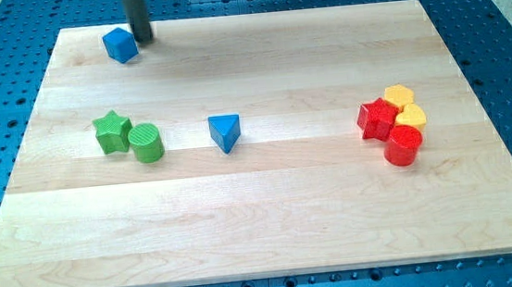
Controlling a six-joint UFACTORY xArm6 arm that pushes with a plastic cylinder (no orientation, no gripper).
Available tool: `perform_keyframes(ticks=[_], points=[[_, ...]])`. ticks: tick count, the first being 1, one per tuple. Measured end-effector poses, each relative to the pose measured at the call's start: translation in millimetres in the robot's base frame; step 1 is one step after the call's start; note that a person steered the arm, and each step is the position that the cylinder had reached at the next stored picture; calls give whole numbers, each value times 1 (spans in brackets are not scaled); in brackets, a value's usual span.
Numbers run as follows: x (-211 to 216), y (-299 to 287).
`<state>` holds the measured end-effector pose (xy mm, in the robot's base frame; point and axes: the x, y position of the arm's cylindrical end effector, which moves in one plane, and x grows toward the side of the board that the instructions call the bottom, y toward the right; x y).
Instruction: Push the green blocks below the blue cube
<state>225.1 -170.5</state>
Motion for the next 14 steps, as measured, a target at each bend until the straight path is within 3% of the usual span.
perform_keyframes(ticks=[2,4,7,8,10,13,14], points=[[39,71],[39,74],[250,59],[269,12],[244,-4],[90,1],[97,2]])
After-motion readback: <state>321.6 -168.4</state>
